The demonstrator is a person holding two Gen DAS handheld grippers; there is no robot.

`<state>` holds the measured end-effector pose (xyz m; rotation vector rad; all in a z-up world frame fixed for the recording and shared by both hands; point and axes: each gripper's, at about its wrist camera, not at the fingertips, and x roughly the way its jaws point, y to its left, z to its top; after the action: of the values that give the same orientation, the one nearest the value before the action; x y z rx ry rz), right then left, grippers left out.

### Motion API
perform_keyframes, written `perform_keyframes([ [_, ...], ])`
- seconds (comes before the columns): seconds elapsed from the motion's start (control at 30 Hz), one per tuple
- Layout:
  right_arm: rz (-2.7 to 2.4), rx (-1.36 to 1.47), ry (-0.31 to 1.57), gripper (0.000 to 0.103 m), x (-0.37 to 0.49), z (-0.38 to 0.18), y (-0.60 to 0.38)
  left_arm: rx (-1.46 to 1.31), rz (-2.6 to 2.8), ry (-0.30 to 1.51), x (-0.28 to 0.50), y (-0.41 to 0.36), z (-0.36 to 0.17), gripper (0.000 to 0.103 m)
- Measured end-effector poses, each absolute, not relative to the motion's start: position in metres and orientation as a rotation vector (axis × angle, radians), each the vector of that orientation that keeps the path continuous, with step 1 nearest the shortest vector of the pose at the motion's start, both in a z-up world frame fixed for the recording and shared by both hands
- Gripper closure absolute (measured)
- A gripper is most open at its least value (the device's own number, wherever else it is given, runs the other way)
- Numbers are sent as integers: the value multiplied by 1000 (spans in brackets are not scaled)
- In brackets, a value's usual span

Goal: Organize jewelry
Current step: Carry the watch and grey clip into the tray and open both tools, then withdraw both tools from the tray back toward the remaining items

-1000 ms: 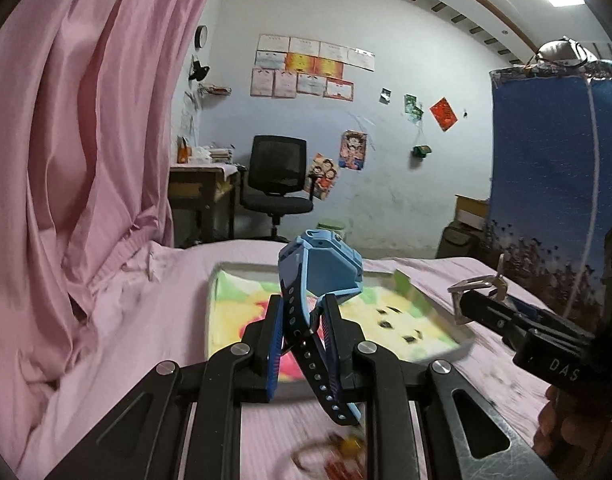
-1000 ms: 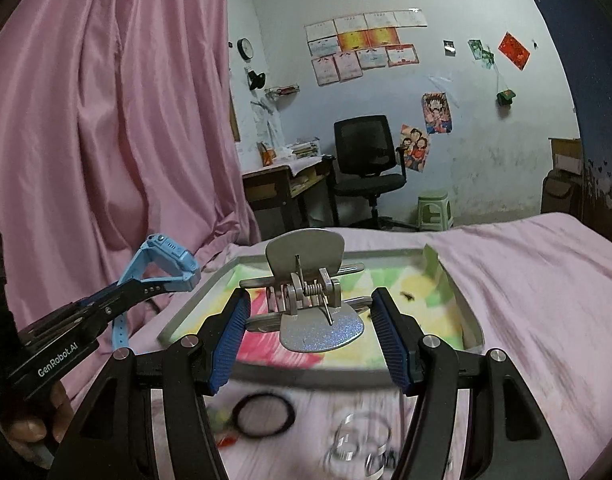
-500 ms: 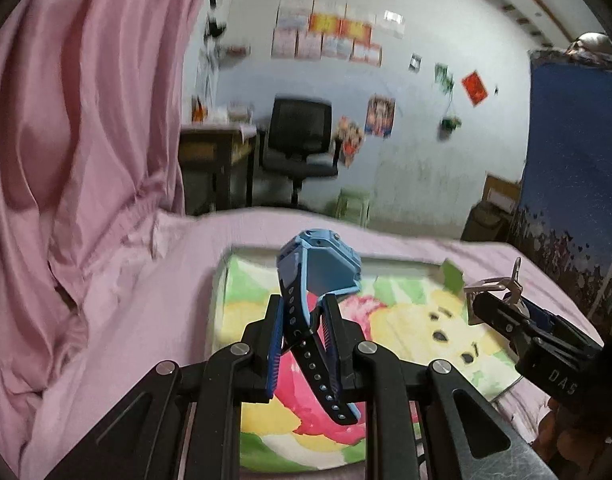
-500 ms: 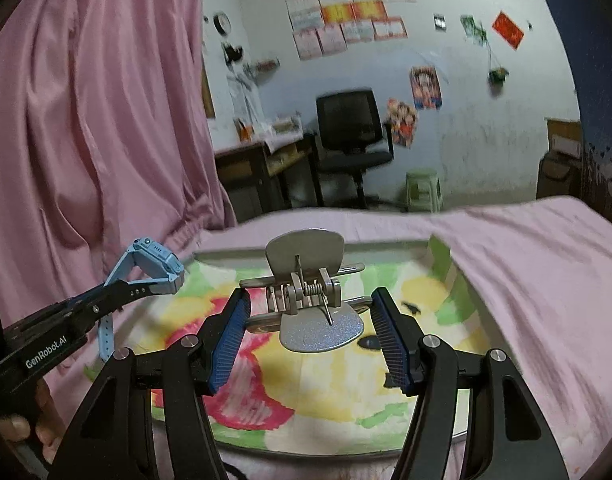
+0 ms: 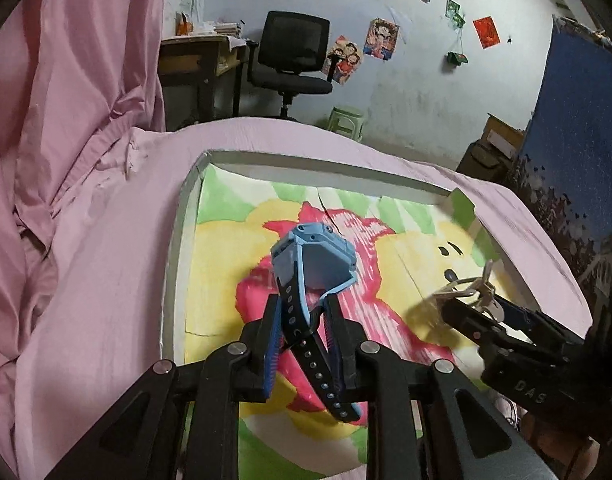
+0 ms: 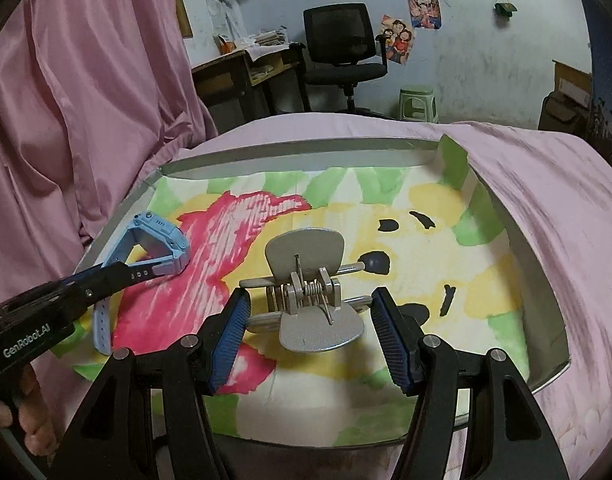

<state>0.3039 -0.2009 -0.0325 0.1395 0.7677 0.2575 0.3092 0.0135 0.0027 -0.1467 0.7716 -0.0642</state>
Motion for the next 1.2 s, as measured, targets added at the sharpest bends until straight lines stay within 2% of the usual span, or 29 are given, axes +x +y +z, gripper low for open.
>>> perform_keyframes([
  [0.23,274,147,772,44,295,-33,-209,-178,-91,766,299,20,3,76],
  [0.33,280,158,725,35,287,-24,-214,-198,-100,745,291,22,5,58],
  [0.37,281,155,706,35,283,-20,-214,-207,-97,727,286,24,7,48],
  [0.4,283,148,690,35,279,-17,-214,-216,-91,700,280,25,9,45],
  [0.5,283,140,634,33,263,-8,-217,-237,-95,653,266,30,14,45],
  [0.53,287,142,606,28,256,-4,-218,-240,-93,638,260,30,16,44],
  [0.57,289,139,576,24,247,1,-220,-239,-91,624,256,30,17,40],
  [0.67,295,124,506,21,225,12,-222,-222,-83,560,236,29,23,29],
  [0.77,292,119,440,15,204,22,-225,-203,-83,504,215,26,29,24],
  [0.97,274,77,325,13,158,38,-231,-153,-72,394,173,18,34,10],
  [1.2,243,72,259,13,115,44,-245,-117,-55,297,136,10,37,5],
])
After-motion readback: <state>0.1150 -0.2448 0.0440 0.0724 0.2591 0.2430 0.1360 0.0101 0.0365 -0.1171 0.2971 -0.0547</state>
